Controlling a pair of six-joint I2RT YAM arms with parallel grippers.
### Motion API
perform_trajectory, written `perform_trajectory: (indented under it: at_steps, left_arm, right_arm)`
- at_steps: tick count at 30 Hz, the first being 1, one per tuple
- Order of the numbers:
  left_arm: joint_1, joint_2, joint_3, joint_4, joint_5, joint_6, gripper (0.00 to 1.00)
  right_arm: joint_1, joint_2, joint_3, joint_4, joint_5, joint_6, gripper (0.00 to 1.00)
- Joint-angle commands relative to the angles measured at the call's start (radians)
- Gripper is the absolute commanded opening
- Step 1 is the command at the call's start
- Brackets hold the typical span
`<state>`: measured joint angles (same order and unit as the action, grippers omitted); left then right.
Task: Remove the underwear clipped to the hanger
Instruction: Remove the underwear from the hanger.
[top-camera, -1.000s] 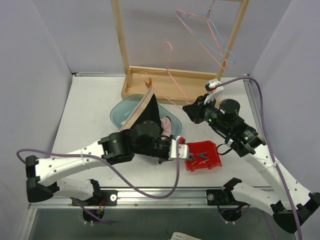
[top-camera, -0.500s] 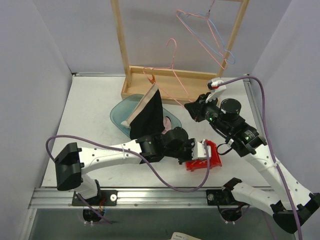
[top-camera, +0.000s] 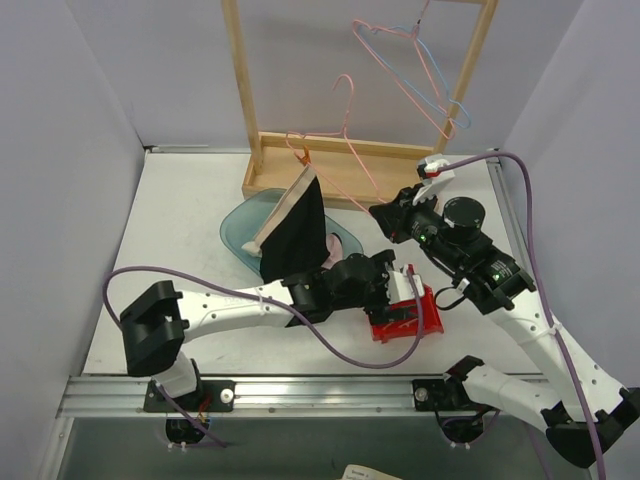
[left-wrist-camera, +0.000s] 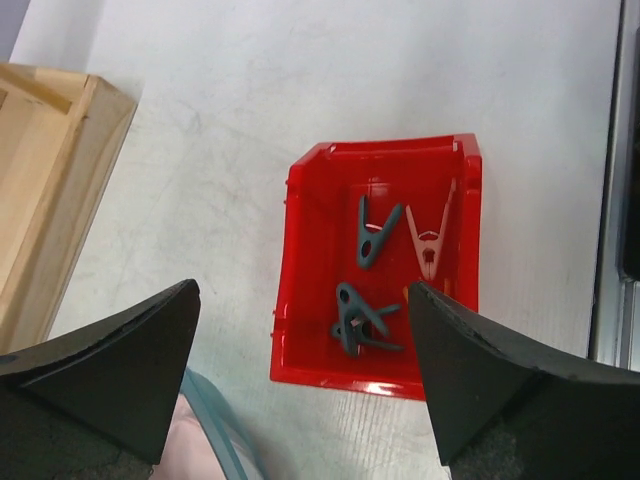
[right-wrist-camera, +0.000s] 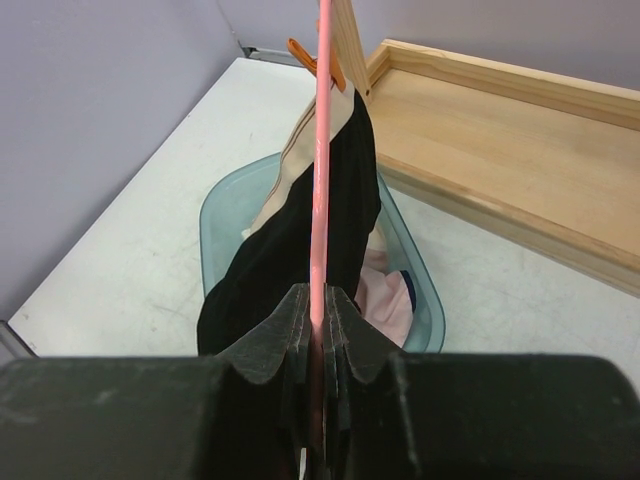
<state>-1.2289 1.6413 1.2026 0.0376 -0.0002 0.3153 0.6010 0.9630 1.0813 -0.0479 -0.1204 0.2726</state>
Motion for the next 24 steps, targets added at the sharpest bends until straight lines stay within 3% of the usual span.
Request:
perform_trajectory:
  at_steps: [1,4,7,10,13,19,24]
  left_arm:
    - [0.002,-0.095,-0.031,0.078,-0.047,-0.007,0.94]
    - [-0.003,-0.188,-0.032,0.004,-0.055,-0.019,0.94]
    - [-0.003,-0.380,-0.025,-0.129,-0.072,-0.024,0.94]
    - [0.002,-0.571,-0.021,-0.232,-0.139,0.007,0.94]
    - [0.020,-0.726,-0.023,-0.325,-0.294,0.073,0.94]
    - [0.091,-0.840,0.028,-0.569,-0.449,0.140,0.94]
    - [0.101,-0.911,0.020,-0.643,-0.521,0.192,0.94]
  right_arm:
    - [-0.007,-0.029,0.045,0.091,-0.008,0.008,0.00]
    - [-0.007,-0.033,0.037,0.092,-0.021,0.007,0.00]
    - [-0.009,-0.046,0.026,0.082,-0.035,-0.009,0.00]
    - [-0.013,-0.058,0.017,0.059,-0.099,-0.035,0.00]
    - [-0.020,-0.067,0.008,0.052,-0.194,-0.056,0.00]
    - [-0.018,-0.087,0.005,0.052,-0.442,-0.093,0.00]
    - [-0.012,-0.101,0.008,0.052,-0.582,-0.101,0.00]
